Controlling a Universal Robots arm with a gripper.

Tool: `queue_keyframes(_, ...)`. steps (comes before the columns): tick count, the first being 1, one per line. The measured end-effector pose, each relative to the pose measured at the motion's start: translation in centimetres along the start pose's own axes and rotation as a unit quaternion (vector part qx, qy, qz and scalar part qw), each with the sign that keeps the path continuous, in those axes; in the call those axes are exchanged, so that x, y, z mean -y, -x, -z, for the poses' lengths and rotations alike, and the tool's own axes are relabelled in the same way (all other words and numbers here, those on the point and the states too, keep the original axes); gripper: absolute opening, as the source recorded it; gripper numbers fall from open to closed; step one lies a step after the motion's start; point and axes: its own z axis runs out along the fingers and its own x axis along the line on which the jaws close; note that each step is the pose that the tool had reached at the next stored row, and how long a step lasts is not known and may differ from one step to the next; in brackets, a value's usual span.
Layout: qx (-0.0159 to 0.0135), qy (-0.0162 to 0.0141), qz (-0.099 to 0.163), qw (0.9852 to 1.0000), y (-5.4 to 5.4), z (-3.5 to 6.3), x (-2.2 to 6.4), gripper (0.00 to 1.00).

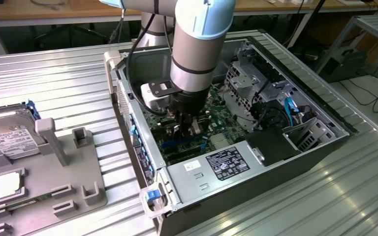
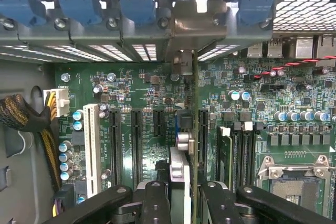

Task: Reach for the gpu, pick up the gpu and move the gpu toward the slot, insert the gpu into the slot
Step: 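Insert the gpu into the slot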

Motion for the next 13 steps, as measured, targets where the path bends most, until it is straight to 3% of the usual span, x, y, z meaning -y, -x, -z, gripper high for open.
queue_keyframes(13,-0.0001,0.0002,0.000,1.0000,-0.02,-0.48,-0.03,0.28)
